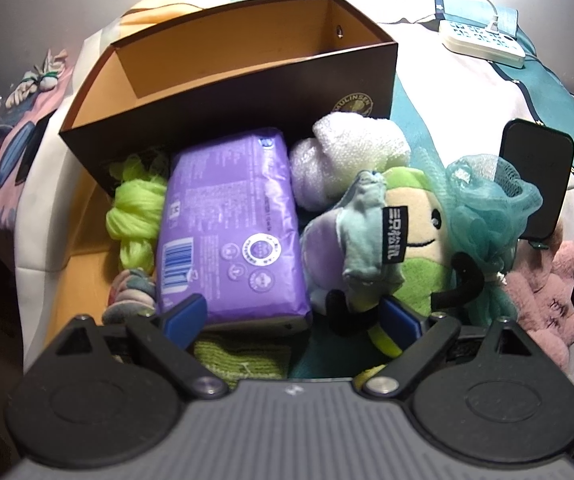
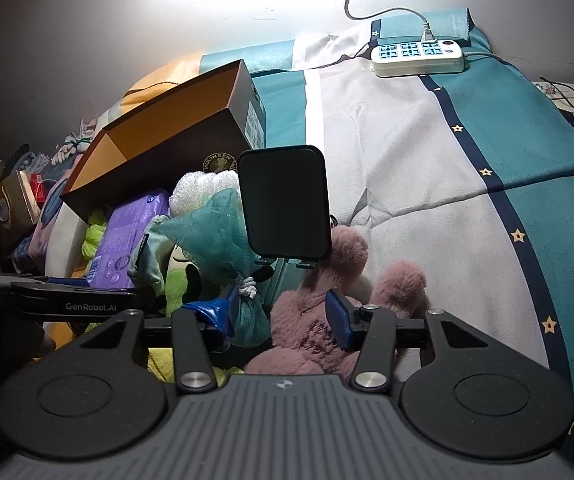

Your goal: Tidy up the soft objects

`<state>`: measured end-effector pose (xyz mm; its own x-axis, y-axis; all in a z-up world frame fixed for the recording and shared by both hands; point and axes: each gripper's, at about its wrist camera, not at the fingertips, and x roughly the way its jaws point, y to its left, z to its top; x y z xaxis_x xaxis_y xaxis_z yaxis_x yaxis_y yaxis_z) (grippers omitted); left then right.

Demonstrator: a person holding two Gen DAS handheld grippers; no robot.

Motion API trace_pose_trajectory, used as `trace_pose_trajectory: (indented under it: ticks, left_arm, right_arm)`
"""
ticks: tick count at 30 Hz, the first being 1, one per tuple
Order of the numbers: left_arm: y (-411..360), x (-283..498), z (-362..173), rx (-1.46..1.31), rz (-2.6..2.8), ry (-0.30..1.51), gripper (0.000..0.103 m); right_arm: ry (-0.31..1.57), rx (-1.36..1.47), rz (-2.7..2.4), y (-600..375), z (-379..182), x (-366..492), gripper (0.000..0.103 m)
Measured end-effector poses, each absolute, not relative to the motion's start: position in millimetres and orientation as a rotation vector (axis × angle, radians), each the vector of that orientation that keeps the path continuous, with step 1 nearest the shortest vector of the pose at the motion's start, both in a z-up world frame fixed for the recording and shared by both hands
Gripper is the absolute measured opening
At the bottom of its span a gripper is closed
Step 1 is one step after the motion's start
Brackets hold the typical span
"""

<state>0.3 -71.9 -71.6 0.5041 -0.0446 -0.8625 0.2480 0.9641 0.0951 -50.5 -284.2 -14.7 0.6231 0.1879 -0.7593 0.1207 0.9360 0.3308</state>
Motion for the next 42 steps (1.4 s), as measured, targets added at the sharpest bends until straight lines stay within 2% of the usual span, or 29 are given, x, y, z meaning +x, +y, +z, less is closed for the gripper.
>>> trace_pose_trajectory:
  ticks: [6,11,18,42]
  left_arm:
    - [-56.9,-7.1,-70.3,0.195,-0.213,0.998,0.088]
    - [-52.5,-17.4,-67.1,0.180,-0.299,0.950,0.093]
    - [-64.6,-11.0,-67.9,0.171,-0.393,0.877,0.093]
    - [-61.5,17.3,-71.4,0.124,-0.321,0.971,0.093]
  right_arm:
    - [0.895,0.358,0.052,-282.1,-13.2,-55.7,0.028]
    - [0.890,0.360,0.055,-281.2,-12.4,-57.7,0.027]
    - [0.877,0.359,0.077,-275.2,-11.9,-55.3,0.024]
    - [0.909,0.392,0.057,-265.4,-11.2,-30.6,0.023]
